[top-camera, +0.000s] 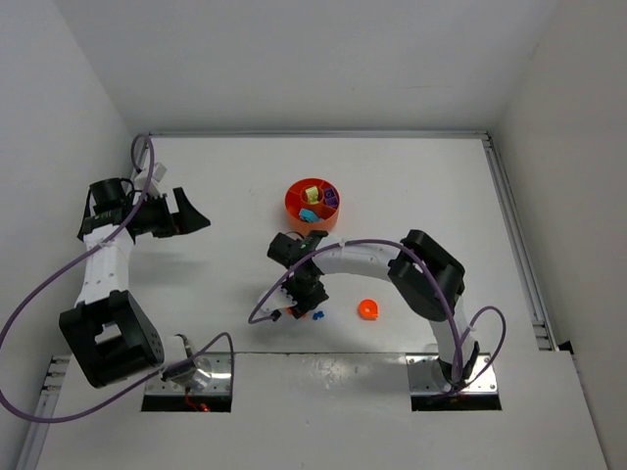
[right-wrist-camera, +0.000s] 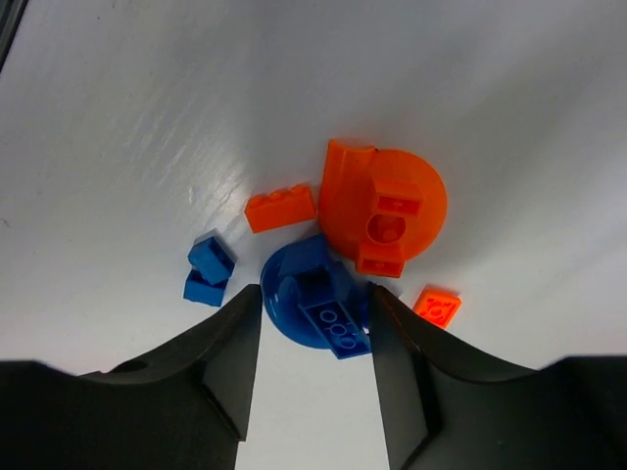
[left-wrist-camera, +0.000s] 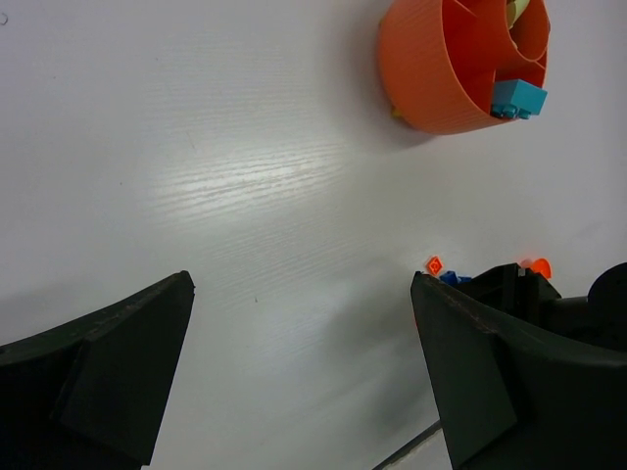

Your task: Sort the legos into containers by color

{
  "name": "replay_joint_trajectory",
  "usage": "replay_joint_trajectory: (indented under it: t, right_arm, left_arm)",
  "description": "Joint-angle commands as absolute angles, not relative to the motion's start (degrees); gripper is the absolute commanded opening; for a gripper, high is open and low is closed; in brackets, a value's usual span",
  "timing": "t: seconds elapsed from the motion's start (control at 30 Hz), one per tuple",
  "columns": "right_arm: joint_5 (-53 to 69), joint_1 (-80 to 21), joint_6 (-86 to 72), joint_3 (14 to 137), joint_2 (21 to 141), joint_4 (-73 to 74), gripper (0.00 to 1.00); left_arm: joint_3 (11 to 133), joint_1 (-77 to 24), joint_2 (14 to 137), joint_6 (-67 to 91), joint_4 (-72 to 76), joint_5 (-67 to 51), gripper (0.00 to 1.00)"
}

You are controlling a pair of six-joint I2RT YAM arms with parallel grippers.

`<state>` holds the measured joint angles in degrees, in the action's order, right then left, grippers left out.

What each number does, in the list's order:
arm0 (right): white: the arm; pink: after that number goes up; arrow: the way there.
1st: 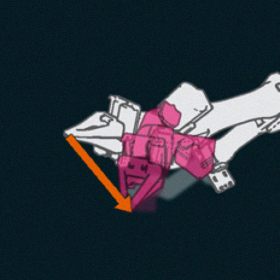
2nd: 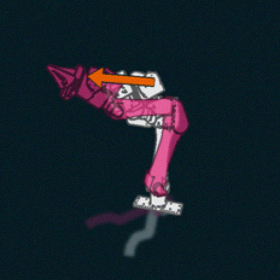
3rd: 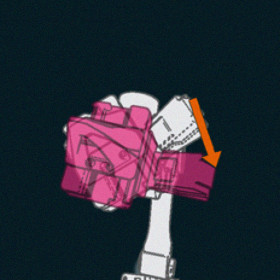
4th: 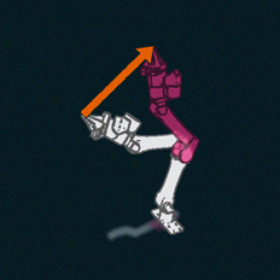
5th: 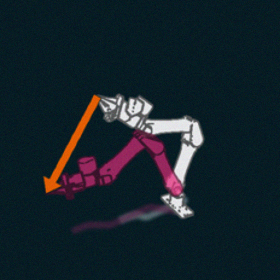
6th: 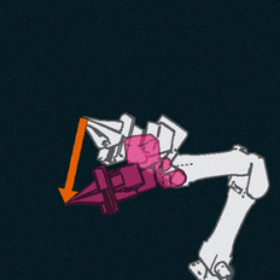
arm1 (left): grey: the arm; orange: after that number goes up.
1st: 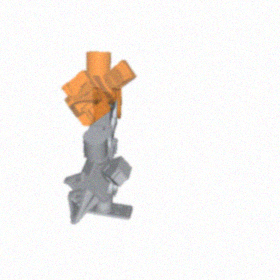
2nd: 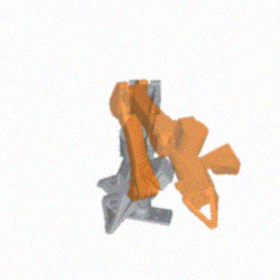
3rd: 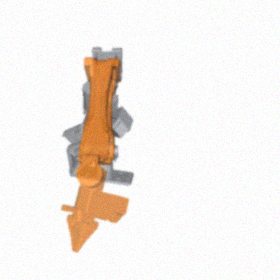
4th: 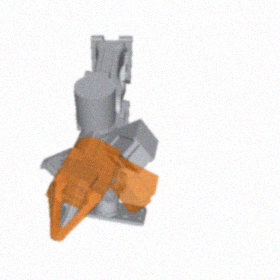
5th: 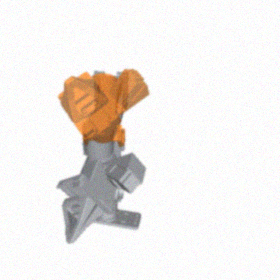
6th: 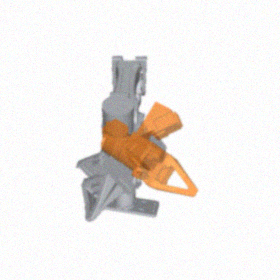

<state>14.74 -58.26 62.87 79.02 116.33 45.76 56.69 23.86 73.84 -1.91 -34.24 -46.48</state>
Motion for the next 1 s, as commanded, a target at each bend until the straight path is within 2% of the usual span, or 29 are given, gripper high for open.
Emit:
replay_joint_trajectory:
  t: [0.0, 0.13, 0.37, 0.5, 0.67, 0.97]
  right_arm:
    - [14.94, -58.62, 64.16, 79.54, 116.37, 46.32, 0.46]
    - [13.89, -58.62, 64.16, 78.93, 116.89, 45.26, 0.27]
    - [11.87, -57.40, 58.38, 76.29, 113.31, 42.80, 0.05]
    - [11.87, -56.78, 53.27, 76.29, 107.69, 41.14, 0.00]
    - [8.99, -54.84, 43.89, 80.67, 104.33, 35.43, 0.00]
    - [-5.69, -49.40, 26.29, 98.43, 114.25, 21.73, 0.00]
  left_arm:
    - [56.34, 24.70, 74.09, -2.90, -33.66, -48.96, 1.00]
    - [56.34, 24.70, 74.62, -2.90, -33.66, -48.96, 1.00]
    - [56.34, 24.70, 74.62, -2.90, -33.66, -48.43, 1.00]
    - [56.34, 24.70, 74.62, -2.38, -33.66, -48.43, 1.00]
    - [56.34, 24.70, 74.62, -1.85, -33.13, -48.43, 1.00]
    - [56.34, 25.75, 74.00, -1.32, -32.61, -47.91, 1.00]
